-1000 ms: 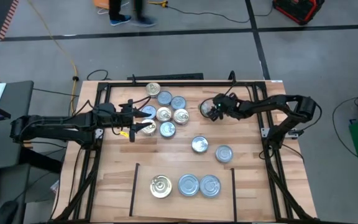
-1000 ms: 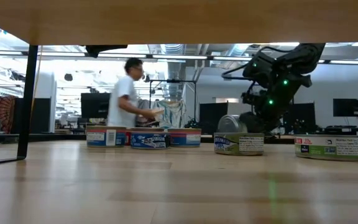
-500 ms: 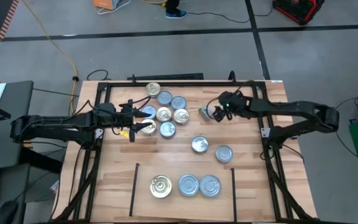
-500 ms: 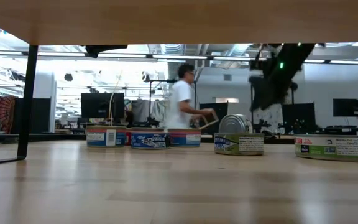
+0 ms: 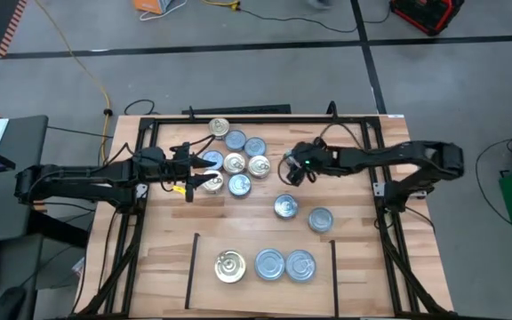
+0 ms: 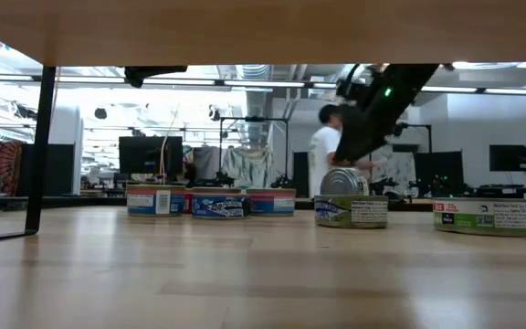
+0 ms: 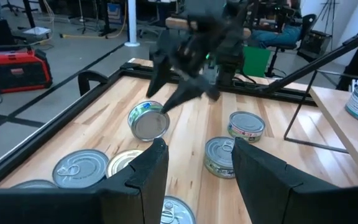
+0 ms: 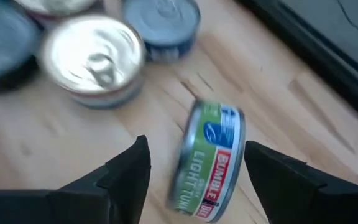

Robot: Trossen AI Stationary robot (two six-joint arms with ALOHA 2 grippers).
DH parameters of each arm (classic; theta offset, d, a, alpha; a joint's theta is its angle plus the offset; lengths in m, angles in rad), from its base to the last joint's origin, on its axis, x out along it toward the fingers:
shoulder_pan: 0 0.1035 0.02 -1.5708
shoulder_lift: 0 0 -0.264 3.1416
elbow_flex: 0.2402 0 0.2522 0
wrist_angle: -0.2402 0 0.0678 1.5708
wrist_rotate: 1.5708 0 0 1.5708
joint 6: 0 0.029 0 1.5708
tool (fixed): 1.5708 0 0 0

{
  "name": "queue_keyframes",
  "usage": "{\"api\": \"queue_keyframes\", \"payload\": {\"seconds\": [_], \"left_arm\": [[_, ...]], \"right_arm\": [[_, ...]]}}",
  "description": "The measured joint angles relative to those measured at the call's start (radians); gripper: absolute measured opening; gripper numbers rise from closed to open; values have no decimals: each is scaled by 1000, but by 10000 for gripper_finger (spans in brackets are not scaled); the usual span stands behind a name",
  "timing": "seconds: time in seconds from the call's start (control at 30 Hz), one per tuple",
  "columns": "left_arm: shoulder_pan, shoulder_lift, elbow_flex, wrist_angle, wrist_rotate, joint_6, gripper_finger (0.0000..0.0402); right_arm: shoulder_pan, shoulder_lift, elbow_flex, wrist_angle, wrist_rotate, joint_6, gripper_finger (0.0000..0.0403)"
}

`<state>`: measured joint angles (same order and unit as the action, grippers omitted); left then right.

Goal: Stack canned seafood by type on shelf
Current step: Put the top green and white tuna can on the top of the green and white tuna can on the shelf

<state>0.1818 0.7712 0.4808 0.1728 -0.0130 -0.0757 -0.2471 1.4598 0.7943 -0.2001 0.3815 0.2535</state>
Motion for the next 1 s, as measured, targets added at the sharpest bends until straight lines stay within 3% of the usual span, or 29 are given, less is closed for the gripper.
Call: {"api": "queue_keyframes", "payload": {"seconds": [0.23, 0.4, 0.53, 0.7, 0.87, 1.0], "left_arm": [[0, 0, 0, -10, 13, 0, 168], [0, 0, 0, -10, 35, 25, 168], [0, 0, 0, -10, 32, 30, 168], [0, 0, 0, -13, 33, 30, 168], [-2, 0, 0, -10, 63, 10, 168], [-22, 1, 0, 110, 127, -21, 168]], "right_arm": [[-64, 108, 12, -20, -41, -10, 290], [-70, 105, 12, 20, -51, -137, 236], [-80, 112, 12, 77, -151, -235, 161], [-85, 129, 14, 113, -228, -304, 162], [-35, 32, 12, 37, -227, -412, 162], [51, -117, 24, 14, -223, -543, 162]]}}
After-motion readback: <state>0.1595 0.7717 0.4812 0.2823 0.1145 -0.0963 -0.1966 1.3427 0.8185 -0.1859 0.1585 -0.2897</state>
